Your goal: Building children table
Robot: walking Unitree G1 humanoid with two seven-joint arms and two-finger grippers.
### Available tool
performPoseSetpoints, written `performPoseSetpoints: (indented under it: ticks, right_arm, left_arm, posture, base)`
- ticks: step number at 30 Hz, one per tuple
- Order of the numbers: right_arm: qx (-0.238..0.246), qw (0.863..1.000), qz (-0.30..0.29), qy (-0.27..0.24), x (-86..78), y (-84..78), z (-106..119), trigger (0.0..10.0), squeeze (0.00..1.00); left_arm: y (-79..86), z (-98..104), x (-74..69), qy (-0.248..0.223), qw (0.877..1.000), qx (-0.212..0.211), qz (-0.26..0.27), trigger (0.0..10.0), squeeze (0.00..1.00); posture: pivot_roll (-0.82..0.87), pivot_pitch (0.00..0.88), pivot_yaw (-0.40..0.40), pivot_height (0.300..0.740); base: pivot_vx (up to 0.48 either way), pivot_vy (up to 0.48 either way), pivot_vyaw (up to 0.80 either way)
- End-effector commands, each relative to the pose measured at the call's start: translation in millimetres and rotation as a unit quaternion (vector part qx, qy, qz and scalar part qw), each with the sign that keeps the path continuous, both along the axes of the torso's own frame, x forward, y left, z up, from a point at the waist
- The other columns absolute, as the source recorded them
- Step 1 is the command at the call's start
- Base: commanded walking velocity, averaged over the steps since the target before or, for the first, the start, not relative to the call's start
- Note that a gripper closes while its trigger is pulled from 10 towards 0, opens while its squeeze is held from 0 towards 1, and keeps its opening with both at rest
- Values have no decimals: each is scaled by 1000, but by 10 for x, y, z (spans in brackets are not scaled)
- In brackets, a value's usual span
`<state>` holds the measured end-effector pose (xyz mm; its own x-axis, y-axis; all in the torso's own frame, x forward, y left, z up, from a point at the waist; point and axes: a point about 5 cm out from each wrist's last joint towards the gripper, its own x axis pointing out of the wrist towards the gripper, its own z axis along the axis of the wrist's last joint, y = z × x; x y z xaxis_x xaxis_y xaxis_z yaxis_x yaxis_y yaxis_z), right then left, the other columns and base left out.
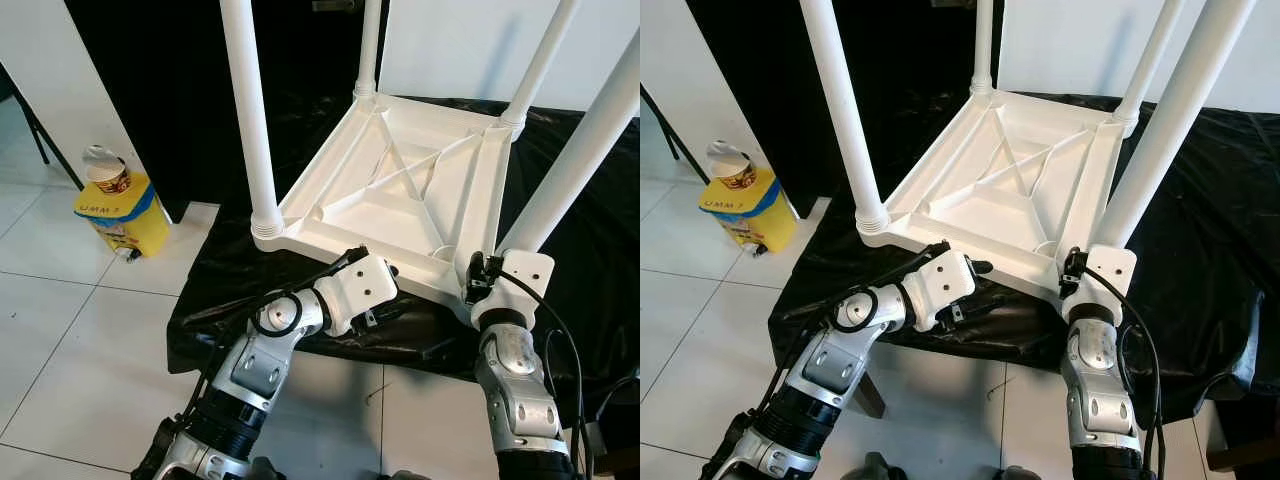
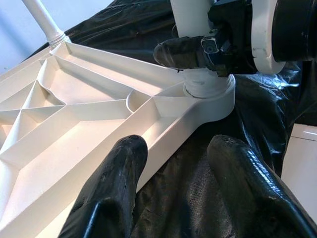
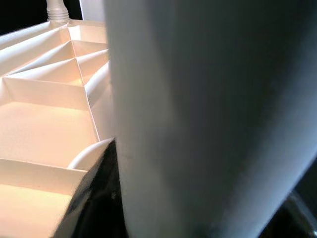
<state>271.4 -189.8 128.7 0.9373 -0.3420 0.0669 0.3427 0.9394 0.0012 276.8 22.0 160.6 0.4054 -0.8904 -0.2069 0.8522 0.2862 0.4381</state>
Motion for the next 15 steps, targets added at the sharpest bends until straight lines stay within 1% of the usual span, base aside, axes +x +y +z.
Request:
performPoseSetpoints:
  ticks: [1,3,5,8,9,10,11,12,13,14,15]
  right_arm:
    - [-5,1000,-6,9,-28,-32,-33,10000,1000]
    - [-5,1000,-6,9,-28,-32,-33,10000,1000]
    - [-9,1000,8,-6,-24,-10,28,10000,1000]
    - [-9,1000,8,-6,-24,-10,28,10000,1000]
    - [-13,999,26,-16,-23,-14,65,10000,1000]
    - [-21,996,78,-35,-16,-76,128,10000,541]
    - [-25,995,93,-39,-15,-97,144,10000,541]
    - [-25,995,93,-39,-15,-97,144,10000,541]
    - [-28,992,114,-42,-12,-116,156,10000,0]
    - [-31,990,132,-44,-8,-128,167,10000,0]
    - [-31,990,132,-44,-8,-128,167,10000,0]
  left_arm:
    - [-11,8,38,-5,1000,-9,24,10000,0]
    - [-11,8,38,-5,1000,-9,24,10000,0]
    - [-14,12,42,-6,1000,-9,24,10000,0]
    - [-14,12,42,-6,1000,-9,24,10000,0]
    - [-14,15,47,-7,1000,-9,24,10000,0]
    - [-13,24,52,-8,1000,-10,24,10000,0]
    - [-13,27,52,-8,1000,-10,24,10000,0]
    - [-13,27,52,-8,1000,-10,24,10000,0]
    - [-10,26,51,-8,1000,-9,23,10000,0]
    - [-8,26,52,-8,1000,-9,22,10000,0]
    - [-8,26,52,-8,1000,-9,22,10000,0]
  posture:
    - [-53,27,-26,740]
    - [-53,27,-26,740]
    - [-55,25,-26,740]
    - [-55,25,-26,740]
    - [-56,24,-24,740]
    - [-60,27,-21,740]
    - [-60,27,-21,740]
    - [-60,27,-21,740]
    - [-61,28,-18,740]
    - [-61,30,-16,740]
    - [-61,30,-16,740]
  base:
    - [0,0,0]
    - [0,0,0]
    - [0,0,0]
    - [0,0,0]
    - [0,0,0]
    - [0,0,0]
    - [0,0,0]
    - [0,0,0]
    - [0,0,0]
    - [0,0,0]
    - [0,0,0]
